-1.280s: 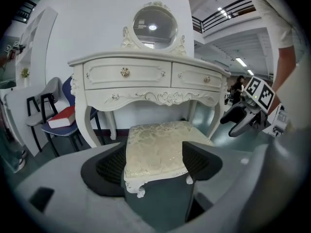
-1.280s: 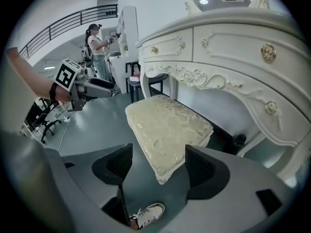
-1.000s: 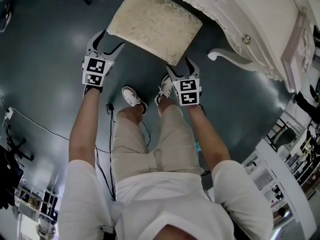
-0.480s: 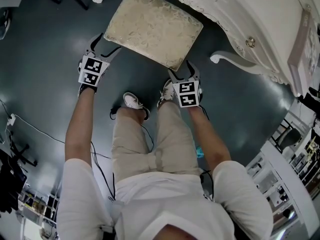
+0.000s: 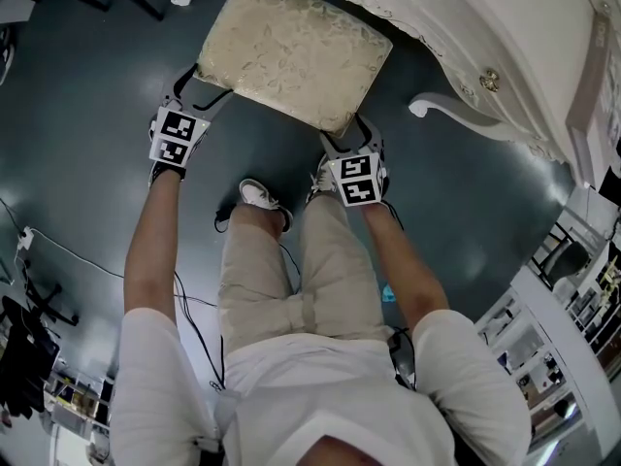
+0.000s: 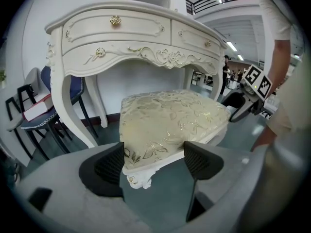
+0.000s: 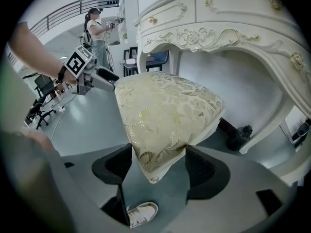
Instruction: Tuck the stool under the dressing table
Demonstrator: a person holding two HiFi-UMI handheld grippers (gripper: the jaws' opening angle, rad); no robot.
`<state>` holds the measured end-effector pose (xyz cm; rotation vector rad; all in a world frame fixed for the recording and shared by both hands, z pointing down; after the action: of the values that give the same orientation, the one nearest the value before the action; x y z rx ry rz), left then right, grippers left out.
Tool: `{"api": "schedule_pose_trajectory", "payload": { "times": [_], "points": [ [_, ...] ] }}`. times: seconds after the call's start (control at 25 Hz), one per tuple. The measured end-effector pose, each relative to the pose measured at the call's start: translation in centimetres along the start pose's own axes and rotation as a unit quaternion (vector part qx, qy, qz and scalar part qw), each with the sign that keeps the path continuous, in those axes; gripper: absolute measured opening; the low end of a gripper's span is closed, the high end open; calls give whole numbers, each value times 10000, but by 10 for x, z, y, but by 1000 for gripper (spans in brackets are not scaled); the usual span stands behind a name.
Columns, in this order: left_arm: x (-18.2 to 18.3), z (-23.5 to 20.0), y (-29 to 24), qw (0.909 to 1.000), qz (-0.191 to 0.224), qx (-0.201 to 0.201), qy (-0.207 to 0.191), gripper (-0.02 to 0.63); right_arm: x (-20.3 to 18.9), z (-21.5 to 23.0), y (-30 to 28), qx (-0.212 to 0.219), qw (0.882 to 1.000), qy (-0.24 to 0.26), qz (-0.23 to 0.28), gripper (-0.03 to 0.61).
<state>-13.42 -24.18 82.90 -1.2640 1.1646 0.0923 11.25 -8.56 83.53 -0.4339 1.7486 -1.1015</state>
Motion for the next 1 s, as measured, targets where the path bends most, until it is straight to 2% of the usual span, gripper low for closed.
{"api": "schedule_pose_trajectory", "payload": {
  "times": [0.28,0.48,0.64,1.0],
  "points": [
    [-3,-2,-5,10000,26,-64,23,382,2,2,-2,-85,9999,-27,-86,337],
    [-5,-1,-5,10000,-10,14,29,380,2,3,-4,34,9998,-3,-173,336],
    [3,2,-7,9999,-132,21,78,380,0,6,-5,2,9997,-83,-233,333],
    [15,-9,-30,9998,-81,73,179,379,11,31,-14,-47,9995,-126,-281,333]
  ]
}}
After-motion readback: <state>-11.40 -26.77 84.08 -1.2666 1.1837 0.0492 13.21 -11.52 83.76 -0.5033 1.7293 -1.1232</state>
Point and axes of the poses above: the fingertips, and each gripper's own axes: y backward along the fingers, z to its right, x out of its top, the point moved 4 cm from there along y, backward along the fingers, and after that the axes turned 10 degrees about y, right-handed, at the moved point
